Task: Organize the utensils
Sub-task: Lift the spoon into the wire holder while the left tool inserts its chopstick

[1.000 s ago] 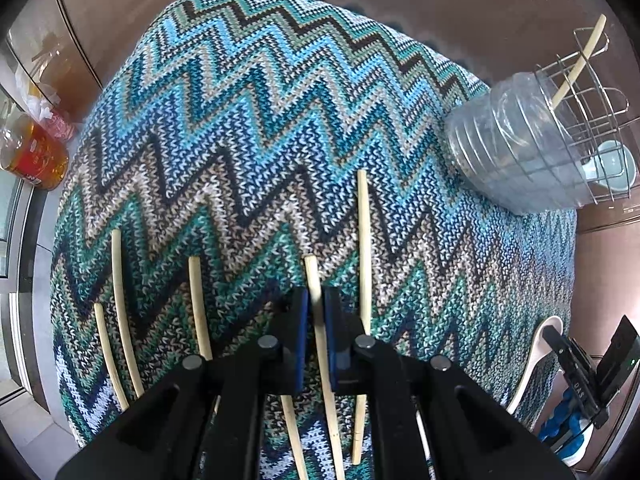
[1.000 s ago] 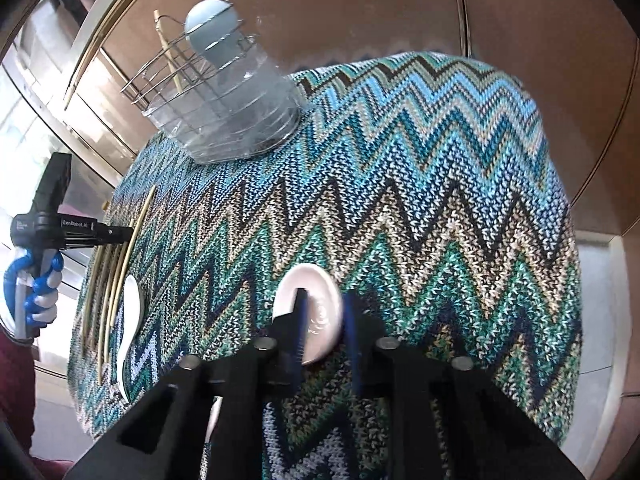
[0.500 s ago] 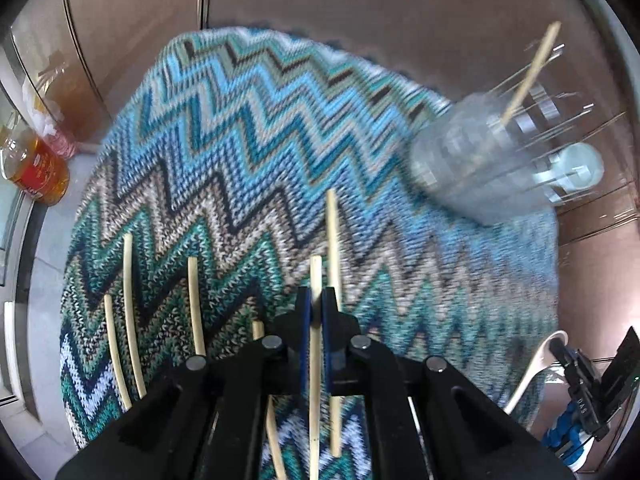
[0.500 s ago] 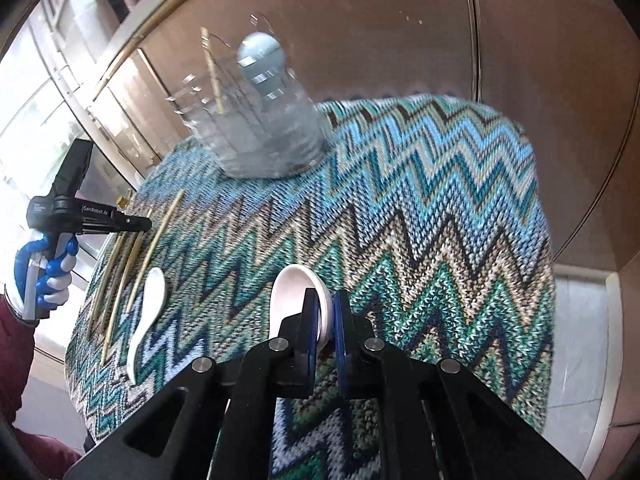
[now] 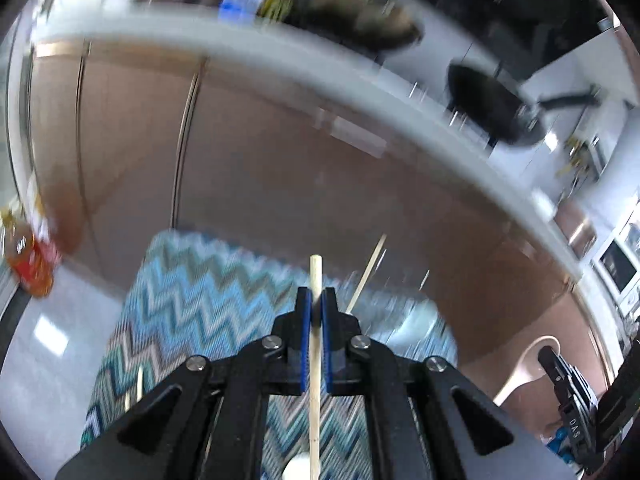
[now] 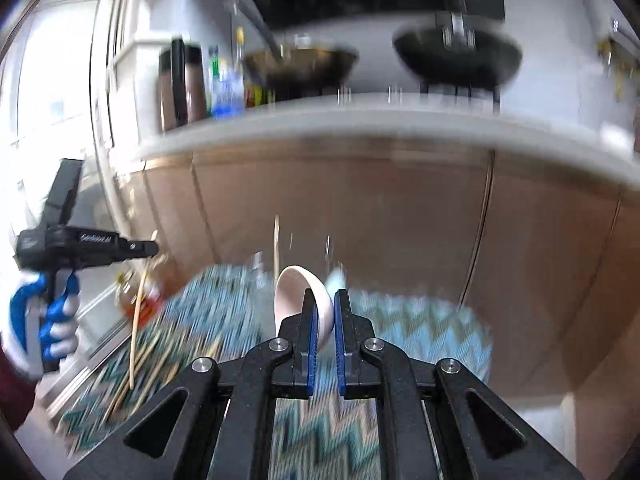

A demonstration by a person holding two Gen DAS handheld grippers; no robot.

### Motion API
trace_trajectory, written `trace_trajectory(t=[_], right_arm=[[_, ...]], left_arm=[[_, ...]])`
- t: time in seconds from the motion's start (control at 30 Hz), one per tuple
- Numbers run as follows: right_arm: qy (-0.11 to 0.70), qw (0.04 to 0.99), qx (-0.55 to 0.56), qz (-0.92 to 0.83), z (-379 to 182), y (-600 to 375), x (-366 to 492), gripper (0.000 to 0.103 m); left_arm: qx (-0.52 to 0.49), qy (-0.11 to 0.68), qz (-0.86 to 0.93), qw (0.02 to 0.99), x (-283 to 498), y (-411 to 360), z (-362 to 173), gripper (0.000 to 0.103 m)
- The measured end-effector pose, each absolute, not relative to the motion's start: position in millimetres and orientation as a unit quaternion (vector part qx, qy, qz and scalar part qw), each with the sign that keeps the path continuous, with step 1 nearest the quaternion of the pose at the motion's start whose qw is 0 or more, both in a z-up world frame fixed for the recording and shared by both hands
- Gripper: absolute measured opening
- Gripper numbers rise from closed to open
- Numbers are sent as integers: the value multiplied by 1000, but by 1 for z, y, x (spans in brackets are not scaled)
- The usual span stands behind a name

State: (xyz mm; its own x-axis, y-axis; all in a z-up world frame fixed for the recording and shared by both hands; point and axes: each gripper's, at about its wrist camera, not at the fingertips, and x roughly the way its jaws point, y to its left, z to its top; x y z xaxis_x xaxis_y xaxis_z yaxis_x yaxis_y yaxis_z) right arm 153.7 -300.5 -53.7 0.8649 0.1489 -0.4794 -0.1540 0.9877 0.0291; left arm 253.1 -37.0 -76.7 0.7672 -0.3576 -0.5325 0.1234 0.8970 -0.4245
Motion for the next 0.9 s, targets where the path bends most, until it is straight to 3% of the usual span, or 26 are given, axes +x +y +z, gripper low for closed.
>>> trace_trajectory(t=[0.2,0.4,0.83,0.9], right_arm=[[147,988,-46,10,-24,-277,187,7],[117,989,-87,-37,-46,-263,228,7],[144,984,-90,-47,-132,-261,261,9],[145,985,-83,-37,-136,-262,257,22]], left_arm=[[-202,180,-115,956,267,-60,-24,5],[-181,116,-91,972,289,-95,-25,5],[-108,121,-57,985,330,-144,-113,6],[-116,128,-61,983,327,-139,-115,11]])
